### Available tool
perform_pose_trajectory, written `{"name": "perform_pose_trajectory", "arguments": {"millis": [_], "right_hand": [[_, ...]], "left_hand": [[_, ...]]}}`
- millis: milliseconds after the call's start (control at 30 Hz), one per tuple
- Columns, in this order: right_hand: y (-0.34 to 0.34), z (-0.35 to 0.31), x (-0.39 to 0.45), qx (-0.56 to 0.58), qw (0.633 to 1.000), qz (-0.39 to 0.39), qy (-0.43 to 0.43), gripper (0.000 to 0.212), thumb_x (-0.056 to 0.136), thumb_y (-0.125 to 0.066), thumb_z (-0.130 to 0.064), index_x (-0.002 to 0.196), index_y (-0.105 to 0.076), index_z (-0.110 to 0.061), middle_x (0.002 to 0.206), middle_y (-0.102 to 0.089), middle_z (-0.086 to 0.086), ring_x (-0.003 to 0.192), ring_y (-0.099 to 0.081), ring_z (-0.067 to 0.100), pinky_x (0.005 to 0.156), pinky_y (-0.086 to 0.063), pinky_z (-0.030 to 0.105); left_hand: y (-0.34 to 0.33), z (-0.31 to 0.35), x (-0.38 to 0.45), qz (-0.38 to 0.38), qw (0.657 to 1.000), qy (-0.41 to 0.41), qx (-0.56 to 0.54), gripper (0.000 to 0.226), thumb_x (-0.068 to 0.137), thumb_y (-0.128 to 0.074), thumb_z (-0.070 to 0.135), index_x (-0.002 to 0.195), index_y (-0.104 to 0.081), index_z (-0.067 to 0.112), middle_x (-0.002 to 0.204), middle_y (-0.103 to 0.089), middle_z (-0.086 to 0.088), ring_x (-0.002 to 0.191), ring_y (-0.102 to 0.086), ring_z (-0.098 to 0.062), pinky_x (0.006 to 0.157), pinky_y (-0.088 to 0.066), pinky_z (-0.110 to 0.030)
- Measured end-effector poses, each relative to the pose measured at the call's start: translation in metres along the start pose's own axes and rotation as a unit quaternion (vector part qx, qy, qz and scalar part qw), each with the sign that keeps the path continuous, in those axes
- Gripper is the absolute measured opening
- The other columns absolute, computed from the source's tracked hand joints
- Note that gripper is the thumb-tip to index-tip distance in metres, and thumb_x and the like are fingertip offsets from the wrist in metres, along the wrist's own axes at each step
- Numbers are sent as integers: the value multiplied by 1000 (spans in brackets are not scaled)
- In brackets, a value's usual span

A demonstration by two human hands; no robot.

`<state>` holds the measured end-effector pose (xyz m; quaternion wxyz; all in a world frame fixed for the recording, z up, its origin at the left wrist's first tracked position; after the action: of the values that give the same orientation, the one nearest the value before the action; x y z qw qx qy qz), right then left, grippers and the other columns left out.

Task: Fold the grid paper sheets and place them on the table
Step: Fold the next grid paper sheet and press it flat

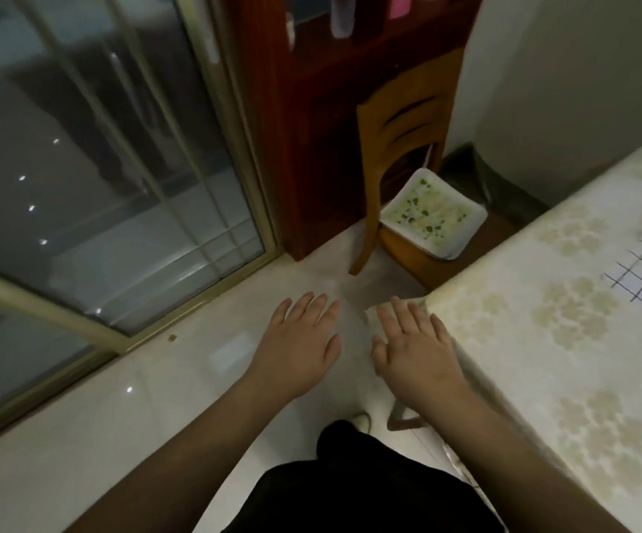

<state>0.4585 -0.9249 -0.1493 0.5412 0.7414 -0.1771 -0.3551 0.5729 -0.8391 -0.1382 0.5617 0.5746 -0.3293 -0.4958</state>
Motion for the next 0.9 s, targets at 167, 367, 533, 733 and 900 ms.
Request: {"name": "perform_pose_trajectory", "arguments": {"millis": [167, 367, 533, 733, 900], "right_hand": [[36, 55, 40, 33, 997, 31, -69, 78, 84, 7, -51, 156, -13, -27, 164, -6, -2, 151, -4, 20, 120, -3, 41], [58, 116, 59, 50, 982, 55, -176, 85, 80, 5, -50, 153, -28, -21, 160, -25, 5, 148, -22, 27, 118, -16, 46], [69, 156, 67, 88, 953, 73, -281, 85, 81, 4, -50, 153, -30, -21, 160, -25, 5, 148, -22, 28, 118, -17, 47], [78, 183, 93, 117, 913, 62, -385, 60, 100, -13, -46, 156, -8, -24, 165, -4, 0, 151, -3, 22, 120, -5, 42], [97, 190, 108, 156, 861, 91, -475, 59, 103, -21, -43, 156, -8, -23, 165, -5, 1, 151, -4, 22, 121, -7, 42]], "left_hand": [[29, 35, 91, -12, 995, -94, 17, 70, 92, -7, 49, 151, -31, 20, 156, -35, -4, 146, -26, -20, 116, -20, -45], [43, 85, 169, -25, 976, -208, 51, 73, 90, -5, 51, 152, -30, 21, 157, -33, -3, 146, -24, -20, 116, -22, -45], [49, 120, 226, -36, 951, -299, 63, 66, 94, -10, 51, 153, -24, 24, 160, -26, 0, 148, -17, -17, 119, -14, -42], [54, 143, 286, -53, 910, -405, 68, 57, 102, -24, 46, 155, -17, 25, 162, -18, 2, 149, -10, -16, 121, -10, -40], [70, 153, 328, -63, 867, -487, 77, 58, 102, -22, 47, 155, -15, 25, 163, -15, 1, 150, -6, -17, 121, -8, -42]]}}
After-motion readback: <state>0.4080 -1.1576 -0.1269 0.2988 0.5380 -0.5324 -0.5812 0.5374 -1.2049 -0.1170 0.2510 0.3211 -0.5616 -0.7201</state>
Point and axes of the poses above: each hand's wrist, its own x-axis towards the middle knuckle, its own y-axis out of the back of the hand, z = x × y, the point moved 9 cm from there along x, towards the middle knuckle
